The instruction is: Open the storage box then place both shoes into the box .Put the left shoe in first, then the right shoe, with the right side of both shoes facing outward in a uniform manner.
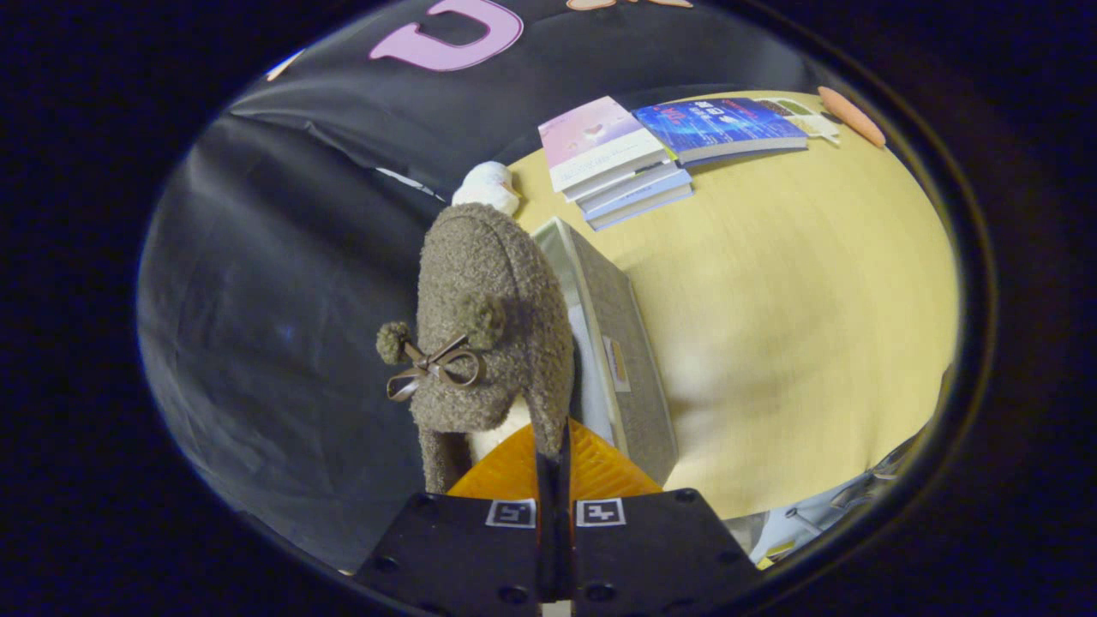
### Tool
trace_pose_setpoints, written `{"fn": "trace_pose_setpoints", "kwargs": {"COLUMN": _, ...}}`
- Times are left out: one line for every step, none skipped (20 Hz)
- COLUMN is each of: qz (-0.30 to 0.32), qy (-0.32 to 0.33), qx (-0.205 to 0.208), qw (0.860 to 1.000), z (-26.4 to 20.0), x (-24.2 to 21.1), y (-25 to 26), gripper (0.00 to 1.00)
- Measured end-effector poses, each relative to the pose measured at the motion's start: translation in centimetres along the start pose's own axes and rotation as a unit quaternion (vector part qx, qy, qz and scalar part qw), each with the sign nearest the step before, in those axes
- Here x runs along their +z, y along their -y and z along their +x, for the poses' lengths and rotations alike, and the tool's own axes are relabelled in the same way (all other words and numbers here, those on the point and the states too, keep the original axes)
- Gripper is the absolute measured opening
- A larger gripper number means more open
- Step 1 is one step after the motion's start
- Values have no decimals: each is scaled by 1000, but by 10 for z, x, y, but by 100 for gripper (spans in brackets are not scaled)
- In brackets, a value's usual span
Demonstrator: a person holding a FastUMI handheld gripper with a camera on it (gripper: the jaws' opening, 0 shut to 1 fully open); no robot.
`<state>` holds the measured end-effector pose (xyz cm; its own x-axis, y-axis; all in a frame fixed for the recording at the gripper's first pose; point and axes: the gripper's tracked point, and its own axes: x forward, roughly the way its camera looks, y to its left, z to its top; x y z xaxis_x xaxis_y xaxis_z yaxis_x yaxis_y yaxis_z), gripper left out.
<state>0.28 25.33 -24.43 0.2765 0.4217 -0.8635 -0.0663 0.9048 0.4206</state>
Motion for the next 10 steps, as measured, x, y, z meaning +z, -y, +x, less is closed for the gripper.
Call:
{"fn": "trace_pose_setpoints", "kwargs": {"qz": -5, "qy": 2, "qx": -16, "qw": 1000, "z": 6, "x": -2, "y": 3, "gripper": 4}}
{"fn": "trace_pose_setpoints", "kwargs": {"qz": -9, "qy": 3, "qx": -33, "qw": 999, "z": 10, "x": -4, "y": 4, "gripper": 4}}
{"fn": "trace_pose_setpoints", "kwargs": {"qz": -12, "qy": 6, "qx": -46, "qw": 999, "z": 13, "x": -4, "y": 6, "gripper": 4}}
{"fn": "trace_pose_setpoints", "kwargs": {"qz": -12, "qy": 9, "qx": -57, "qw": 998, "z": 17, "x": -5, "y": 6, "gripper": 4}}
{"fn": "trace_pose_setpoints", "kwargs": {"qz": -13, "qy": 10, "qx": -68, "qw": 998, "z": 20, "x": -6, "y": 9, "gripper": 4}}
{"fn": "trace_pose_setpoints", "kwargs": {"qz": -15, "qy": 9, "qx": -79, "qw": 997, "z": 24, "x": -7, "y": 12, "gripper": 3}}
{"fn": "trace_pose_setpoints", "kwargs": {"qz": -21, "qy": 9, "qx": -88, "qw": 996, "z": 27, "x": -9, "y": 14, "gripper": 4}}
{"fn": "trace_pose_setpoints", "kwargs": {"qz": -24, "qy": 10, "qx": -91, "qw": 996, "z": 29, "x": -10, "y": 15, "gripper": 4}}
{"fn": "trace_pose_setpoints", "kwargs": {"qz": -27, "qy": 13, "qx": -89, "qw": 996, "z": 30, "x": -10, "y": 12, "gripper": 4}}
{"fn": "trace_pose_setpoints", "kwargs": {"qz": -30, "qy": 17, "qx": -90, "qw": 995, "z": 31, "x": -9, "y": 12, "gripper": 7}}
